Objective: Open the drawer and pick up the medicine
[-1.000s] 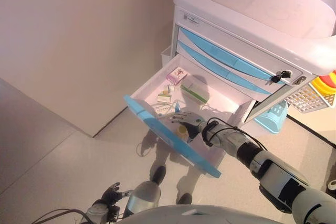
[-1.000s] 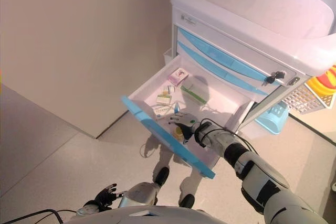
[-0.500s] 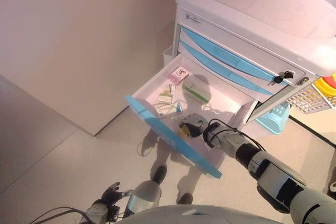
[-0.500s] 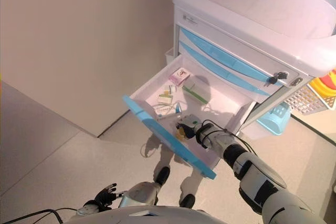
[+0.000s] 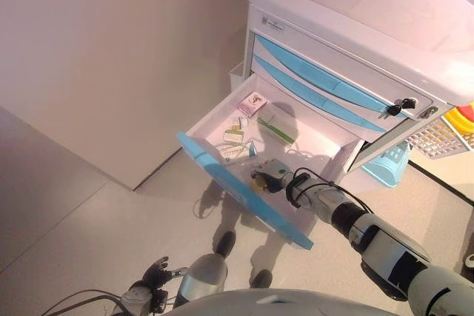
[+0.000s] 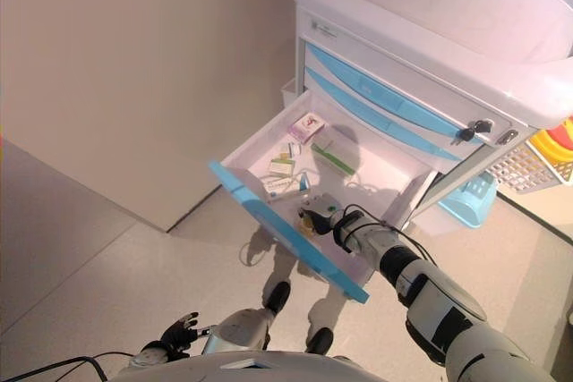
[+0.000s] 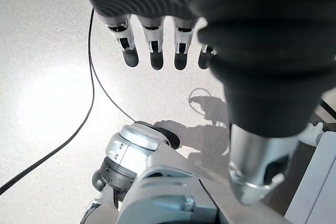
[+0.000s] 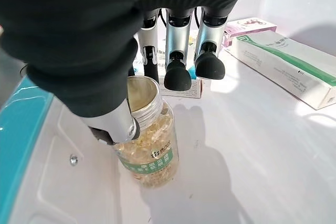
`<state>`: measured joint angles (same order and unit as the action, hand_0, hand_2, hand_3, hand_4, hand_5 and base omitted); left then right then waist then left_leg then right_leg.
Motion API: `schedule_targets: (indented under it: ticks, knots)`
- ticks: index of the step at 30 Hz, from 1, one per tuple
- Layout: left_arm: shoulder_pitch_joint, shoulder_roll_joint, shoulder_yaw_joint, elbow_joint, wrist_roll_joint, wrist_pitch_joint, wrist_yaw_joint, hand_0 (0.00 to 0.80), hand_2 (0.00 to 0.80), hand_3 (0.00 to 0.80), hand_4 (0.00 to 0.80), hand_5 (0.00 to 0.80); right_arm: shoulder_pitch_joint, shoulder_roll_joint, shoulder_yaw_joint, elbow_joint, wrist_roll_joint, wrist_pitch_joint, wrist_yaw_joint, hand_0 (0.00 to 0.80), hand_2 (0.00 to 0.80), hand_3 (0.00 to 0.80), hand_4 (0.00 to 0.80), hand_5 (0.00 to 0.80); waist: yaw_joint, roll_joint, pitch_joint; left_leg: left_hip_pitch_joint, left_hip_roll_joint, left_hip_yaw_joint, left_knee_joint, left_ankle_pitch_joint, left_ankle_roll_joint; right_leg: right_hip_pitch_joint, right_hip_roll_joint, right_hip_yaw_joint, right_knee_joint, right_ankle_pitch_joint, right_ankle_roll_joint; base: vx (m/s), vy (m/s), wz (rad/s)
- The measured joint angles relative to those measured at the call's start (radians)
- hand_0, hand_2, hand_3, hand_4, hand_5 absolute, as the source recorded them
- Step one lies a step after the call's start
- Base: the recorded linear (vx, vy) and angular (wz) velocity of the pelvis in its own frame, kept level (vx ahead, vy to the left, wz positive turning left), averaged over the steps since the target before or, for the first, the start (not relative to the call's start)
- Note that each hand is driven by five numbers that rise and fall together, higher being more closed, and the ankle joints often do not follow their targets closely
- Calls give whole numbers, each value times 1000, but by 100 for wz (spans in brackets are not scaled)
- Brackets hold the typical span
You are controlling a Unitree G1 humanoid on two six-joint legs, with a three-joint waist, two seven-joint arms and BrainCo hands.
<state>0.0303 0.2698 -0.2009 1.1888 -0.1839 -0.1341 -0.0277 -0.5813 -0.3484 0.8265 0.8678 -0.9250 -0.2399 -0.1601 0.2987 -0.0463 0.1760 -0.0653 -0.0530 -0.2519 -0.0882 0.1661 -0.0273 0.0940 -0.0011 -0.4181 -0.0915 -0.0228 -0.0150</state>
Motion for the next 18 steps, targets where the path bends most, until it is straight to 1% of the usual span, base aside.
schedule_targets:
  ticks: [2,5,7,8,9,10,11,12,14,15,17,18]
  knots:
    - [0,1,1,-4,0,1,0,0,0,0,0,0,-1,-13,0,-38,0,13,36,800,800,800,800,800,-1,-1,1,0,0,1,0,0,0,-1,0,2,0,0,0,0,0,0]
    - [1,8,2,-19,0,8,1,0,0,0,0,0,-7,-98,3,-227,21,37,157,800,800,800,800,800,-6,-8,8,1,1,7,0,0,0,-2,0,8,0,0,0,31,5,-6]
    - [4,20,11,-37,0,19,1,0,0,0,0,0,-22,-187,-1,-420,88,77,273,800,800,800,800,800,-16,-18,13,3,2,16,0,-1,1,-3,0,28,1,1,0,32,22,-14]
    - [5,25,22,-35,0,25,2,0,0,0,0,0,-46,-222,-8,-489,129,89,319,800,800,800,800,800,-33,-27,17,9,3,25,0,-1,1,-1,0,37,1,1,0,47,30,-24]
    - [5,27,39,-36,0,26,1,0,0,0,0,0,-58,-267,-25,-574,171,108,387,800,800,800,800,800,-36,-35,21,17,4,37,0,-3,3,1,0,53,2,1,0,43,31,-31]
    - [5,29,56,-36,0,26,1,0,0,0,0,0,-67,-338,-54,-684,215,123,452,800,800,800,800,800,-42,-42,22,22,6,49,0,-6,3,2,-2,63,4,1,0,38,32,-33]
    - [8,35,64,-36,0,28,2,0,0,0,0,0,-83,-386,-83,-756,249,130,500,800,800,800,800,800,-48,-47,23,29,6,58,0,-6,4,4,-3,73,4,1,0,32,30,-32]
    - [10,40,72,-35,0,36,2,0,0,0,0,0,-103,-424,-117,-796,284,132,543,800,800,800,800,800,-64,-55,24,37,6,70,0,-7,6,10,-3,84,4,2,0,43,32,-27]
    - [10,47,89,-35,0,44,3,0,0,0,0,0,-170,-534,-157,-864,370,136,634,800,800,800,800,800,-91,-66,22,52,8,85,0,-15,9,18,-4,101,5,2,1,52,31,-27]
    - [11,50,90,-35,0,44,3,0,0,0,0,0,-213,-595,-166,-889,422,136,676,800,800,800,800,800,-93,-70,21,58,11,99,0,-17,11,19,-3,113,5,4,3,49,27,-35]
    - [15,54,90,-35,4,44,3,0,0,0,0,0,-320,-684,-195,-905,547,143,747,800,800,800,800,800,-114,-77,16,69,16,120,0,-20,15,24,-1,134,4,6,3,56,25,-33]
    - [16,54,90,-35,9,43,3,0,0,0,0,0,-363,-716,-204,-911,612,158,770,800,800,800,800,800,-125,-80,13,74,18,125,0,-22,16,29,0,137,3,6,3,66,30,-16]
